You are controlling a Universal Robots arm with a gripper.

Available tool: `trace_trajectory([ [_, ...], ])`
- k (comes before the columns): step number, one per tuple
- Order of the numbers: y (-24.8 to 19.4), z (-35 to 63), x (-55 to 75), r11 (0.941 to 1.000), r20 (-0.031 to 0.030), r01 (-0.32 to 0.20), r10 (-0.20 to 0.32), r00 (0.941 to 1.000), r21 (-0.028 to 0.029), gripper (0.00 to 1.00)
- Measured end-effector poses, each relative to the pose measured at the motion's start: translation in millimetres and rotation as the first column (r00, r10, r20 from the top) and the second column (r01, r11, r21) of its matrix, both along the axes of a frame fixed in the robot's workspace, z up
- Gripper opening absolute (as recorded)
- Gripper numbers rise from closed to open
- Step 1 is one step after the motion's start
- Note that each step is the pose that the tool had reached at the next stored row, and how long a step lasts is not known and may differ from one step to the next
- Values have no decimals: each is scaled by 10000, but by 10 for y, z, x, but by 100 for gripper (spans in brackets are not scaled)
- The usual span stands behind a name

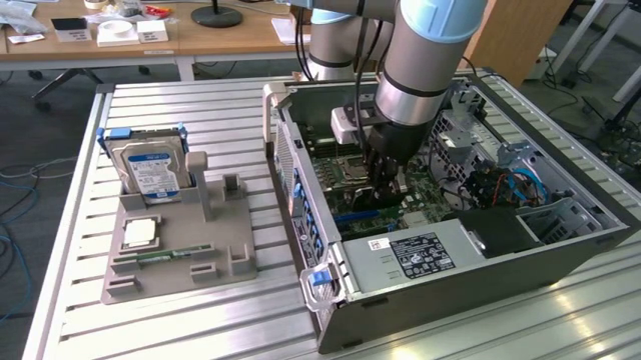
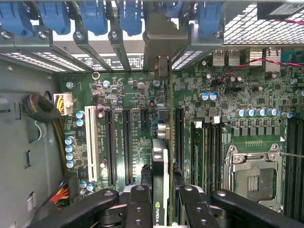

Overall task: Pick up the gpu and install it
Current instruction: 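Insert the gpu into the slot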

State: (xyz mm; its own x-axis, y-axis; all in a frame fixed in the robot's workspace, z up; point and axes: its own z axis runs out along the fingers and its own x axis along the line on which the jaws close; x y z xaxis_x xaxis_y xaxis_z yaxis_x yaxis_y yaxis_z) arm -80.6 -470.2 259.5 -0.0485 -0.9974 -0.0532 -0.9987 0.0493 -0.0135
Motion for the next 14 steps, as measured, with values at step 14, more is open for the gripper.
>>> trace_trajectory([
  [14, 2, -6, 18, 10000, -88, 0, -1, 10000, -80, 27],
])
